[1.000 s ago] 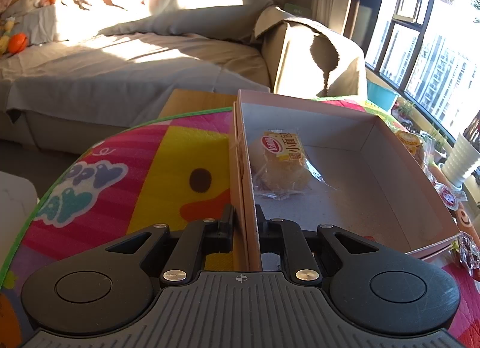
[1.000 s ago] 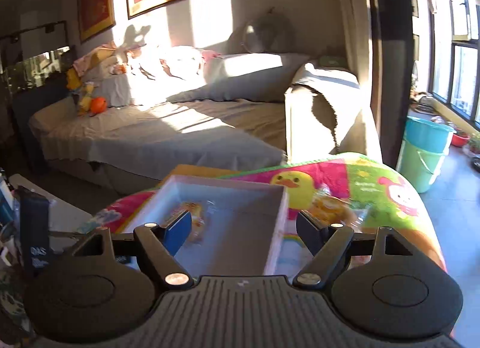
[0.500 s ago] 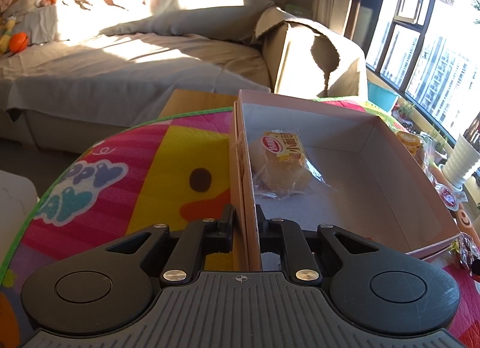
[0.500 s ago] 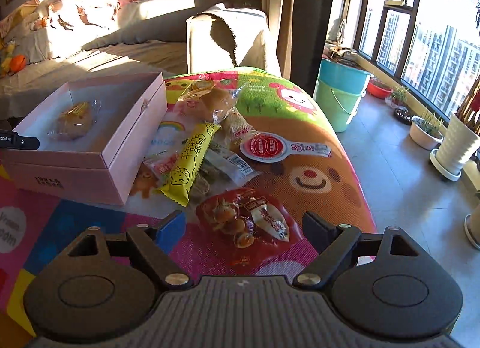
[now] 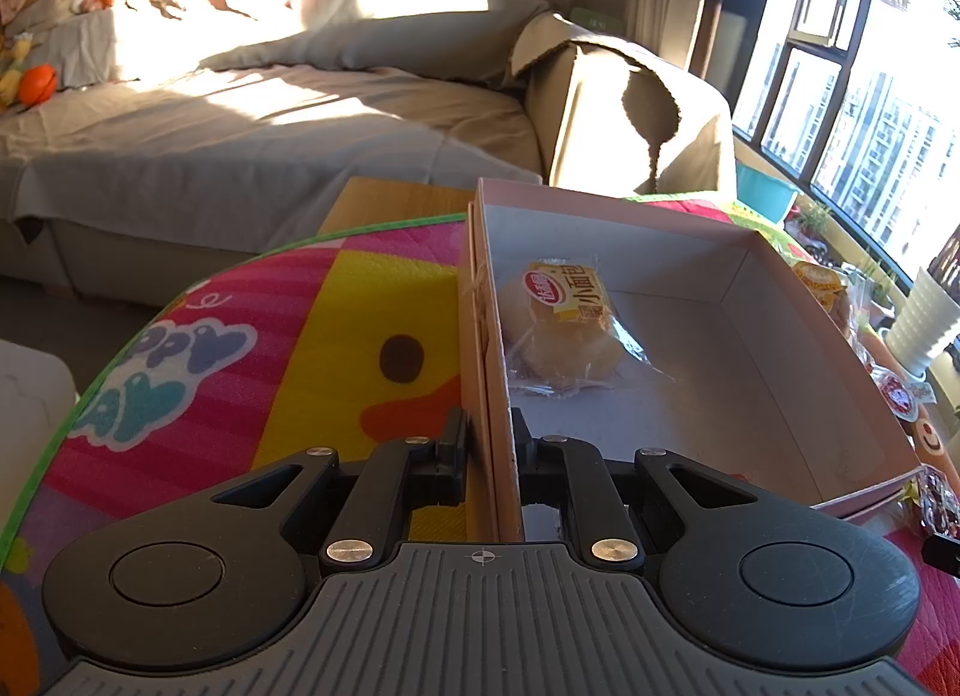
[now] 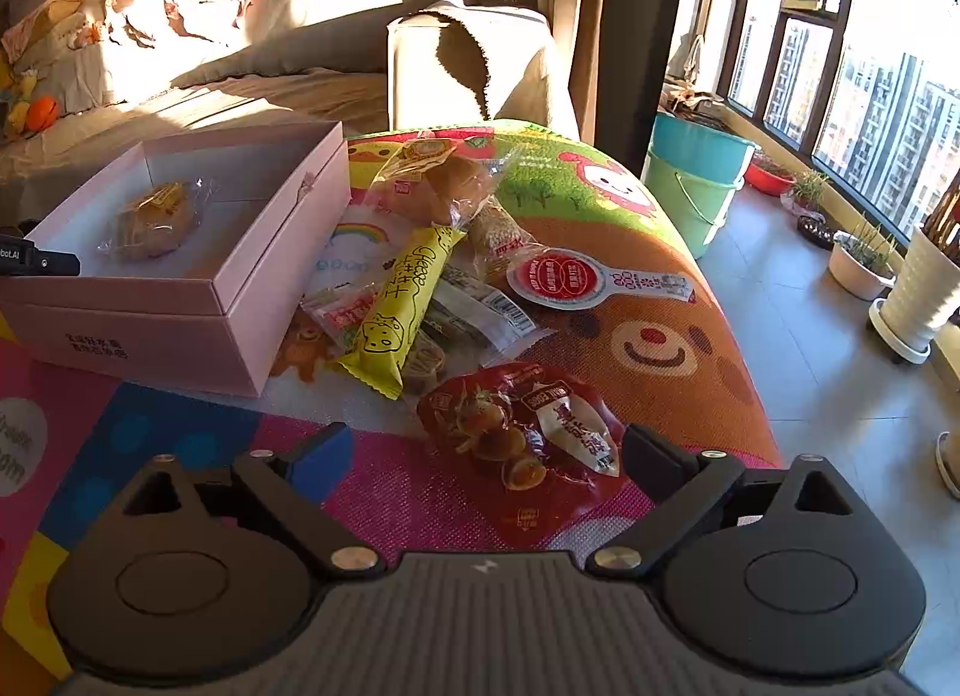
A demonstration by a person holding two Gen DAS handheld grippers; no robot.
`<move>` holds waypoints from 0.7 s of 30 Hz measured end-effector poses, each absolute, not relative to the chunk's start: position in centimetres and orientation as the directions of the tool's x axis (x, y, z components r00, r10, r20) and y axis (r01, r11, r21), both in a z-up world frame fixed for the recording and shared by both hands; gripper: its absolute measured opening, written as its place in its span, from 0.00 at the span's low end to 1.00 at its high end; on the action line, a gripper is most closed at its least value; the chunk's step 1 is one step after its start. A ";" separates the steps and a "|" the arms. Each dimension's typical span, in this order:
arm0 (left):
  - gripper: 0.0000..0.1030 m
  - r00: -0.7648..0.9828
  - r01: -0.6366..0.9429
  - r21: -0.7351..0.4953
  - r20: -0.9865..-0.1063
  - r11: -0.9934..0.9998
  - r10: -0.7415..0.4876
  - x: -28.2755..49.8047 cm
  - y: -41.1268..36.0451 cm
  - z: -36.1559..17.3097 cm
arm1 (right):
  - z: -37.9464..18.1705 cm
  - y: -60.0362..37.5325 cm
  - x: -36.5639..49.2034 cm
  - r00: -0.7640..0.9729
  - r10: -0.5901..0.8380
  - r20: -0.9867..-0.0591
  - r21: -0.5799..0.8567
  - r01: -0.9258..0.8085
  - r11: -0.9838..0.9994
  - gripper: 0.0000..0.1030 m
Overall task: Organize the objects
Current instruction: 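Reach the right gripper to the red candied fruit packet and grasp it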
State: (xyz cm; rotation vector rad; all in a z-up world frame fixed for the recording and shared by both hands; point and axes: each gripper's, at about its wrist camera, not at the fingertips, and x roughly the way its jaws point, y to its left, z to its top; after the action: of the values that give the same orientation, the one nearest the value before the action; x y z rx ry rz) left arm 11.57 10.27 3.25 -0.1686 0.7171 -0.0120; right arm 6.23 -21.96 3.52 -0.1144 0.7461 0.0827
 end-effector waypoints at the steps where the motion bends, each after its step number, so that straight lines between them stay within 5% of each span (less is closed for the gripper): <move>1: 0.14 0.754 -0.047 -0.158 -0.653 0.986 -0.068 11.6 10.3 3.2 | 3.5 -22.1 6.3 0.730 0.032 -0.682 -0.073 -0.112 0.991 0.96; 13: 0.14 0.754 -0.048 -0.161 -0.654 0.986 -0.070 11.6 10.3 3.2 | 2.0 -23.6 7.8 0.760 0.074 -0.645 -0.072 -0.157 0.985 0.97; 21: 0.14 0.752 -0.052 -0.162 -0.656 0.985 -0.068 11.6 10.3 3.1 | 2.6 -23.8 7.1 0.721 0.240 -0.650 0.127 -0.208 0.970 1.00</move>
State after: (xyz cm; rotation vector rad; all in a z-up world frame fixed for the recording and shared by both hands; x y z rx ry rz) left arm 11.56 10.26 3.13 -0.1744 0.7210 -0.0089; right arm 7.10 -23.82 2.56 0.0461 0.7242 0.2473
